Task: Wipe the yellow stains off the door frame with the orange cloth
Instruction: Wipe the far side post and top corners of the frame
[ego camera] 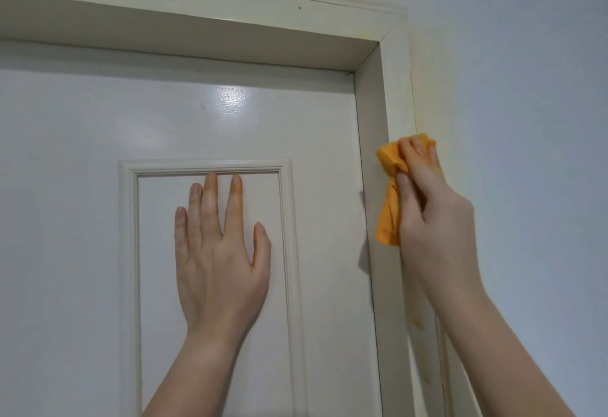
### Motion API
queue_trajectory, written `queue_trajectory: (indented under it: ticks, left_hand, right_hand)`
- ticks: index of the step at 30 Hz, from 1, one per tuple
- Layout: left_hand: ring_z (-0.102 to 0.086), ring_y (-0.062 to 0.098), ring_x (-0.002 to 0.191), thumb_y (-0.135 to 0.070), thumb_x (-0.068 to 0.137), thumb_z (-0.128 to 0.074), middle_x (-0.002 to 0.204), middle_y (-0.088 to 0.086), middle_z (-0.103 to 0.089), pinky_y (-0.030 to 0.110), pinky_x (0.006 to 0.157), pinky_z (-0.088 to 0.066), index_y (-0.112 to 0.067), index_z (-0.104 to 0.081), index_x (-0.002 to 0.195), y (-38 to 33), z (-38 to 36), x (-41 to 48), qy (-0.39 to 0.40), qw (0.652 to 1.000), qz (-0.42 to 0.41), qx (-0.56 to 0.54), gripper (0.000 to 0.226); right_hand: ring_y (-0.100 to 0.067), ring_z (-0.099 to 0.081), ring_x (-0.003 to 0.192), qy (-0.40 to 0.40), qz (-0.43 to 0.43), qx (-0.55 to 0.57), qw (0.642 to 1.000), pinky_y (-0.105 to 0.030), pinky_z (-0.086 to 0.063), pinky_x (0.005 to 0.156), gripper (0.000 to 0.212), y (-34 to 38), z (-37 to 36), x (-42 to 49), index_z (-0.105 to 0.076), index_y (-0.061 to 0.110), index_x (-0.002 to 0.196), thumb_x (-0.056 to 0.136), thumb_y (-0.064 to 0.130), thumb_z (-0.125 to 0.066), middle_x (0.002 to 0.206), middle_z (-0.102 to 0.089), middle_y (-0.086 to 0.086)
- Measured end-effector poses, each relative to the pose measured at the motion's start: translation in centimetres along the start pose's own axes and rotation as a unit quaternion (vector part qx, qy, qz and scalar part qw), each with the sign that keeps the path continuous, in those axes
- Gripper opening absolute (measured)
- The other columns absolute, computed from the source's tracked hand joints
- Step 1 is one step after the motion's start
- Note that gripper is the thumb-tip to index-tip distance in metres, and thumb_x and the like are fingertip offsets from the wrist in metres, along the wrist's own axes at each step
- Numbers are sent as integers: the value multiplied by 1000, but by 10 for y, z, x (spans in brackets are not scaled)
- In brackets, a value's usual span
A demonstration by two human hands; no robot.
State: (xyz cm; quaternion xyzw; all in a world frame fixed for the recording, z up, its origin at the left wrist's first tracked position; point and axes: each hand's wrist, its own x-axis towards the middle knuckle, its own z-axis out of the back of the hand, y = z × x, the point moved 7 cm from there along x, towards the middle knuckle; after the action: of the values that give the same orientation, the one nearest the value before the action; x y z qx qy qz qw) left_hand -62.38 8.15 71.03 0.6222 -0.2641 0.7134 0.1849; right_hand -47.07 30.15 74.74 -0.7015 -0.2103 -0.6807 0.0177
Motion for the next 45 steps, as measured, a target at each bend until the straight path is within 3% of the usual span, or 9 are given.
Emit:
queue_trajectory:
  ticks: [7, 12, 16, 19, 24, 30, 37, 42, 45]
  left_hand:
    - [-9, 27, 171, -42, 108, -40, 182, 9, -18, 47, 139, -5, -21, -25, 173, -3, 2, 0, -1, 1000, -2, 3, 70]
    - [-9, 27, 170, -41, 108, -40, 181, 10, -19, 47, 139, -6, -21, -25, 173, -2, 3, -3, -2, 1000, 2, -2, 70]
    - [-11, 28, 170, -41, 109, -41, 181, 10, -20, 47, 139, -6, -21, -26, 173, -1, 2, -8, -3, 1000, -4, -2, 69]
    - [-9, 27, 170, -41, 109, -41, 181, 9, -19, 46, 139, -4, -22, -24, 174, -2, 1, -9, 1, 1000, -4, 1, 70]
    - [-7, 25, 171, -41, 109, -40, 182, 9, -17, 47, 139, -5, -22, -22, 174, 0, 2, -14, 3, 1000, -3, -2, 70]
    - [-6, 26, 171, -39, 111, -41, 182, 9, -16, 46, 139, -2, -23, -21, 174, 1, 2, -19, 8, 1000, -12, 7, 68]
    - [-6, 27, 171, -37, 111, -46, 182, 9, -16, 46, 139, -2, -23, -21, 174, 0, 5, -19, 5, 1000, -9, 2, 70]
    - [-6, 26, 171, -37, 111, -47, 183, 8, -15, 47, 139, -2, -24, -20, 174, 0, 4, -19, 3, 1000, -9, 4, 70]
    - [-5, 26, 171, -36, 111, -46, 183, 8, -15, 47, 139, -2, -24, -20, 175, -1, 4, -19, 6, 1000, -10, 3, 70]
  right_hand:
    - [-13, -18, 158, 32, 91, -102, 990, -43, -25, 127, 60, 11, -29, -16, -46, 18, 155, 101, -8, -55, 166, -32, 3]
    - [-6, -21, 156, 5, 15, -9, 1000, -14, -16, 124, 51, -2, -3, -14, -41, 23, 156, 108, 10, -50, 165, -32, 8]
    - [-19, -22, 158, 21, 83, -92, 992, -39, -22, 126, 59, 0, -18, -46, -46, 15, 154, 100, -7, -56, 165, -32, 1]
    - [-20, -18, 158, 52, 114, -114, 985, -45, -21, 127, 62, 7, -32, -29, -47, 14, 154, 98, -11, -57, 165, -34, -1]
    - [-8, -19, 157, 28, 30, -31, 999, -22, -18, 127, 52, -5, -6, -25, -39, 20, 158, 107, 13, -50, 166, -31, 6]
    - [-24, -12, 160, 61, 109, -139, 982, -48, -15, 129, 59, -3, -28, -61, -37, 9, 158, 103, 0, -56, 169, -25, -6]
    - [-12, -9, 159, 92, 59, -78, 991, -22, -9, 128, 55, -18, 1, -31, -28, 16, 162, 110, 18, -46, 171, -18, 3]
    - [-22, -7, 160, 110, 111, -123, 980, -51, -14, 128, 58, -17, -20, -70, -34, 11, 160, 106, 3, -52, 171, -21, -4]
    - [-21, -7, 160, 109, 115, -104, 982, -50, -13, 129, 58, -13, -20, -52, -33, 10, 160, 106, -2, -50, 171, -21, -4]
